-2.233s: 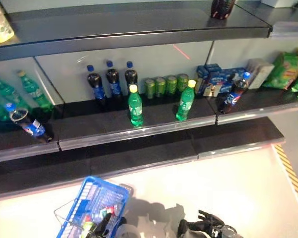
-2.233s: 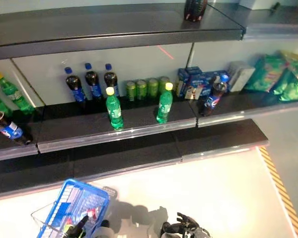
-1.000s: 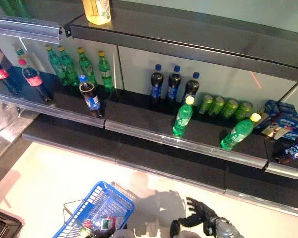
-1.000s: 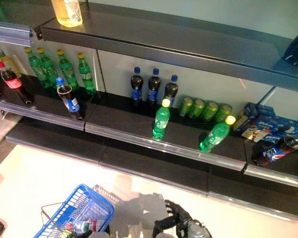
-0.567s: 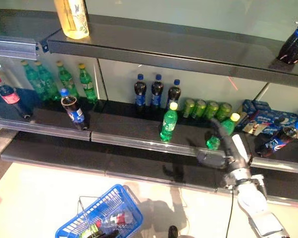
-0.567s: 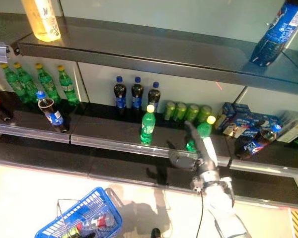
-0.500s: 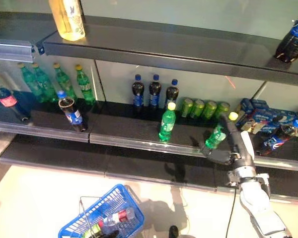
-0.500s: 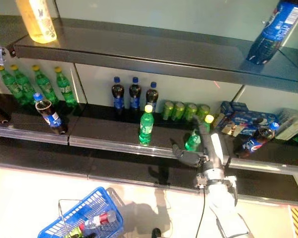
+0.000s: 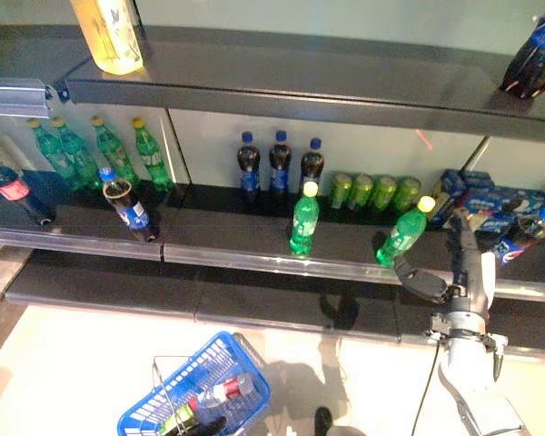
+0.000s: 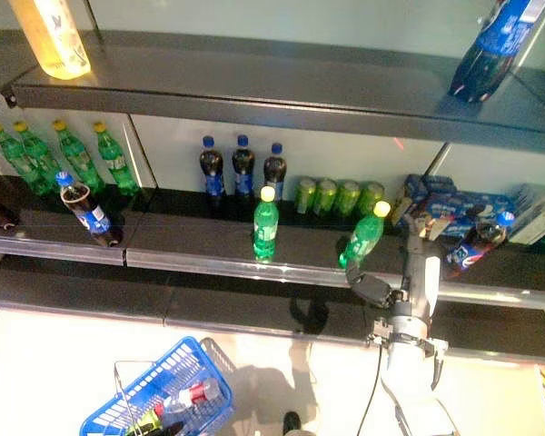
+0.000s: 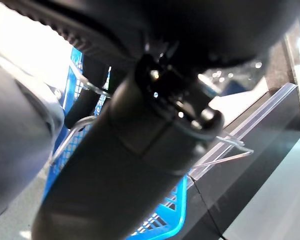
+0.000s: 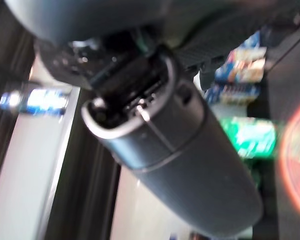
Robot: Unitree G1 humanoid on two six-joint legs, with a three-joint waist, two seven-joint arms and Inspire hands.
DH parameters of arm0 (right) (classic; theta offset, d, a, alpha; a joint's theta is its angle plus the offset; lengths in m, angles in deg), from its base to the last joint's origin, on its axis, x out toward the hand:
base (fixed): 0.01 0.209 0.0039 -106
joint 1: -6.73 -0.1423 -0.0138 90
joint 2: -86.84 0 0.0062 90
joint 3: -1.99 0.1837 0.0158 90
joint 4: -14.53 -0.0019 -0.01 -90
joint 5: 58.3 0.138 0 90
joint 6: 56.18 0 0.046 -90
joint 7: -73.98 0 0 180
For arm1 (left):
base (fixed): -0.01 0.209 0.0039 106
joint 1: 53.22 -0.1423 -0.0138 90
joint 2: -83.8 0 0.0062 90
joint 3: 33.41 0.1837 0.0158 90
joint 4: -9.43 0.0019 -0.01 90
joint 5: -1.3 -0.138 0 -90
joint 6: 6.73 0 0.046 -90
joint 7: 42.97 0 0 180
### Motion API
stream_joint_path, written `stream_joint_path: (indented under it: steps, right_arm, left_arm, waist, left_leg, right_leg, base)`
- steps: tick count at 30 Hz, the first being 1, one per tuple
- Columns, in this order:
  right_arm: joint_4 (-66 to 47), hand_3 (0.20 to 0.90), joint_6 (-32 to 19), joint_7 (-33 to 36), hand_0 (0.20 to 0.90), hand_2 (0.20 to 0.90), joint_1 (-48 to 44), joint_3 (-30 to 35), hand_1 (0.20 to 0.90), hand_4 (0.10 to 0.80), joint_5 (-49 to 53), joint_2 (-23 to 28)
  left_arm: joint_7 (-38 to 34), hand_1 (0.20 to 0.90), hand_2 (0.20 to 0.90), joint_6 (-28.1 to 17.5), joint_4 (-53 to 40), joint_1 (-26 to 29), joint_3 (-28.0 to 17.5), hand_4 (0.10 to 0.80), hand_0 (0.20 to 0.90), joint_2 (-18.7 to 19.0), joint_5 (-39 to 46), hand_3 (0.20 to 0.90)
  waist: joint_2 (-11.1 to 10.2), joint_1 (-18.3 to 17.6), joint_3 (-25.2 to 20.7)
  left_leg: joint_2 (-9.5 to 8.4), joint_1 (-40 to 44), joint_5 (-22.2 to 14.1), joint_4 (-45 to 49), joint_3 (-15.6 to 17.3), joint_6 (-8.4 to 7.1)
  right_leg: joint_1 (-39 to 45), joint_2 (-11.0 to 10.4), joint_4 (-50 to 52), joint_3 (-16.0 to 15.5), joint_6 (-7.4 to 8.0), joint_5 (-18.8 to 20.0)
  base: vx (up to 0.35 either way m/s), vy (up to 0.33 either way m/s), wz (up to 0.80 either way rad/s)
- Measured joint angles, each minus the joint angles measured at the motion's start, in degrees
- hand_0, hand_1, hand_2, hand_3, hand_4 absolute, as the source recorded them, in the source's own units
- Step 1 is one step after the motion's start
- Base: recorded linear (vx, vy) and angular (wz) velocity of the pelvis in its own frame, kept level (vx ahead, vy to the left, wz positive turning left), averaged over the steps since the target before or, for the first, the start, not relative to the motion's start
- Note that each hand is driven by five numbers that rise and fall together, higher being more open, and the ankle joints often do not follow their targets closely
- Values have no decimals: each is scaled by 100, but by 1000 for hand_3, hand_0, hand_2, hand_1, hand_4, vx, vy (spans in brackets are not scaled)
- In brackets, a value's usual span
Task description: Pick up the drink and place into the basket.
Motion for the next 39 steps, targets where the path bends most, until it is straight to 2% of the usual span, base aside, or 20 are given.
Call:
stream_joint_path:
  steps: [6, 12, 17, 23, 31, 39]
  right_arm:
    - [356, 900, -48, 314, 900, 900, -322, -272, 900, 800, 56, -14]
    - [784, 900, -337, 1258, 900, 900, -1580, -285, 900, 800, 352, -149]
    - [809, 900, -296, 1404, 900, 900, -2692, -286, 900, 800, 348, -148]
    - [850, 900, -210, 1522, 900, 900, -3313, -286, 900, 800, 349, -127]
    - [940, 900, -39, 1558, 900, 900, -3874, -100, 900, 800, 494, -47]
    - [1268, 900, 131, 1556, 900, 900, -4456, 42, 900, 800, 1041, 365]
  left_arm:
    - [-114, 300, 300, -103, -260, 231, 250, 100, 300, -33, 196, 200]
    - [-106, 300, 300, -335, -398, 995, 571, 100, 300, 37, 256, 200]
    - [-78, 300, 300, -404, -452, 1450, 774, 100, 300, 28, 423, 200]
    - [-52, 300, 300, -463, -622, 1549, 962, 100, 300, 15, 421, 200]
    - [30, 300, 300, -461, -658, 1577, 959, 100, 300, -30, 445, 200]
    - [107, 300, 300, -439, -670, 1669, 961, 100, 300, -30, 453, 200]
  waist:
    - [189, 7, 556]
    - [291, 11, 1343]
    - [443, 46, 1798]
    - [651, 74, 1928]
    - [665, 169, 1941]
    - [727, 311, 1970]
  left_leg:
    - [-22, -344, -6, 220, -68, 14]
    - [-81, -1069, -33, 715, -194, 80]
    - [-181, -1493, -43, 947, -213, 118]
    - [-243, -1759, -25, 952, -271, 140]
    - [-288, -1790, -27, 933, -355, 140]
    - [-311, -1875, -23, 944, -374, 146]
  right_leg:
    - [-338, -39, 254, 7, -18, -8]
    - [-1063, -164, 811, 32, -64, -42]
    - [-1660, -253, 1261, 147, -81, -95]
    - [-2023, -277, 1428, 195, -76, -119]
    - [-2135, -307, 1542, 242, -65, -166]
    - [-2232, -331, 1590, 247, -64, -201]
  base:
    - [-101, -25, 0]
    - [-142, -22, 4]
    - [-68, 40, -7]
    - [-30, 1, -2]
    - [0, 0, 0]
    - [46, -4, 0]
